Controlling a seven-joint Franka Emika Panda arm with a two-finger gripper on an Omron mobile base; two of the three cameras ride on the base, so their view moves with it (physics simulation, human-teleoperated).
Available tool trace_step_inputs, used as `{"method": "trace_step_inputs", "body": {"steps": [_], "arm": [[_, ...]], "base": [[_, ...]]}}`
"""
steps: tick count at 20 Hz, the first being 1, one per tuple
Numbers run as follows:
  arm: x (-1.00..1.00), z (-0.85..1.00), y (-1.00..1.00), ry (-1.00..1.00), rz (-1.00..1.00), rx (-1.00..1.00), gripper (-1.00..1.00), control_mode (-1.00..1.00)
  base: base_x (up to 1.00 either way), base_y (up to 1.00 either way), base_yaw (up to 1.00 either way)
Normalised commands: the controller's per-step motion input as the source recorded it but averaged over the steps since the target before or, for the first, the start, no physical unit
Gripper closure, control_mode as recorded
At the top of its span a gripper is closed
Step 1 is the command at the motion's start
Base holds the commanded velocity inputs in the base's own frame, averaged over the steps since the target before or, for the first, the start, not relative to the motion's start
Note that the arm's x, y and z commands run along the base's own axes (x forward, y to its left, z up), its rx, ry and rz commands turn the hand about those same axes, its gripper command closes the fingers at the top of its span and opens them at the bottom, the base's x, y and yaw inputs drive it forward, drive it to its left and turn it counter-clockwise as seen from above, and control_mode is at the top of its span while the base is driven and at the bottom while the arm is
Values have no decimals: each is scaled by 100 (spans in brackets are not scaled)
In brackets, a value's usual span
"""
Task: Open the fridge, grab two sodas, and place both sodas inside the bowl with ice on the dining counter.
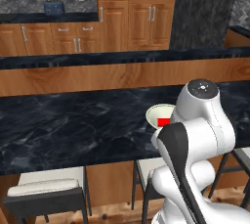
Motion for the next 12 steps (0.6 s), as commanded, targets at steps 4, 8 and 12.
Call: {"method": "trace_step_inputs", "body": {"steps": [4, 8, 12], "arm": [[-100, -1, -8, -4, -26, 8, -100, -100], [-84, 0, -38, -10, -7, 10, -100, -100], [-39, 0, -51, -18, 1, 5, -100, -100]], "base": [[0, 0, 0], [0, 0, 0], [0, 0, 0]]}}
